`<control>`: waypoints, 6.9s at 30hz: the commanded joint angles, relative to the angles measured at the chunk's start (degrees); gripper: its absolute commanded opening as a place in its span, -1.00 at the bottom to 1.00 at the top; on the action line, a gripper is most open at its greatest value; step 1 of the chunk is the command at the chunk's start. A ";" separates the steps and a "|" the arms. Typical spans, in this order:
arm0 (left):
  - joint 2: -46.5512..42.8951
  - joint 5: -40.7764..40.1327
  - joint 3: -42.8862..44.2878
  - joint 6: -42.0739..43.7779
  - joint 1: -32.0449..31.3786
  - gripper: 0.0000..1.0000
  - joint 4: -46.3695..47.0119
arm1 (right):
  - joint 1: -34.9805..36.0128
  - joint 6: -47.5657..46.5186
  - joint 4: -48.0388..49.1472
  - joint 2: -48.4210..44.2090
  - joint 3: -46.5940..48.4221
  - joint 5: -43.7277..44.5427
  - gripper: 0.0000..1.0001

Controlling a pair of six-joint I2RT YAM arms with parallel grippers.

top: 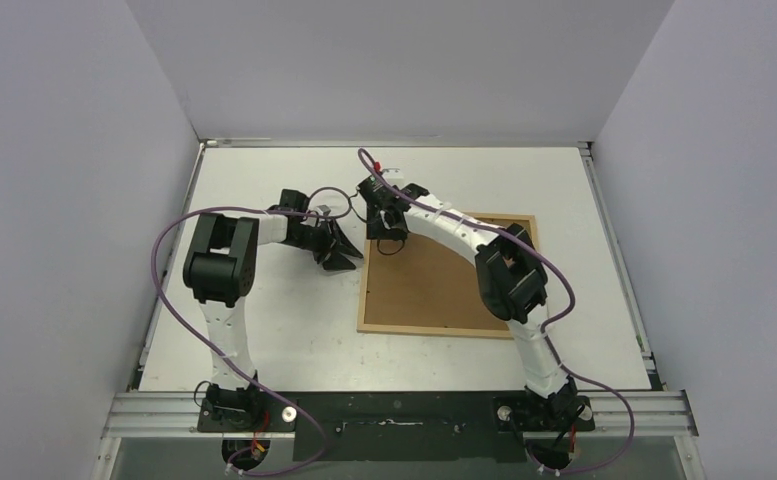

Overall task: Put the photo into the frame
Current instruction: Install the photo frame at the center of the board, then adjust the photo frame at the center of the board.

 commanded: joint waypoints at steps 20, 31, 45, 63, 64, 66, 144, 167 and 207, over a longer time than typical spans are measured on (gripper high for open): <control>5.30 -14.38 2.55 1.63 -3.41 -0.68 -12.63 | 0.12 -0.45 -0.41 8.47 8.63 -3.15 -0.17; 6.74 -14.41 2.58 2.62 -3.34 -0.73 -13.70 | -0.58 -0.02 -0.44 10.38 9.04 -1.70 -0.24; 7.21 -14.40 2.21 3.15 -3.37 -0.75 -14.01 | -1.10 0.25 -2.79 13.07 9.50 -0.91 -0.39; 8.34 -15.35 2.22 3.75 -2.91 -0.79 -14.93 | -2.07 -0.42 -3.13 13.11 7.07 0.31 -0.77; 8.48 -15.43 2.13 3.80 -2.88 -0.79 -14.96 | -2.07 -0.46 -3.31 13.21 6.90 0.38 -0.79; 8.66 -15.73 2.05 3.90 -2.72 -0.80 -15.18 | -2.07 -0.30 -4.48 13.51 6.81 1.05 -0.82; 10.69 -16.78 1.53 4.49 -1.12 -0.83 -16.13 | -0.91 -4.77 -0.45 9.91 -3.60 5.71 -1.00; 8.60 -13.16 3.65 4.19 -0.39 -0.66 -16.54 | -1.62 -5.85 2.15 4.43 -5.77 7.76 -0.77; 2.26 -6.14 7.69 10.34 -2.23 0.08 -11.64 | -49.71 2.48 6.84 -35.66 -52.42 -11.73 0.70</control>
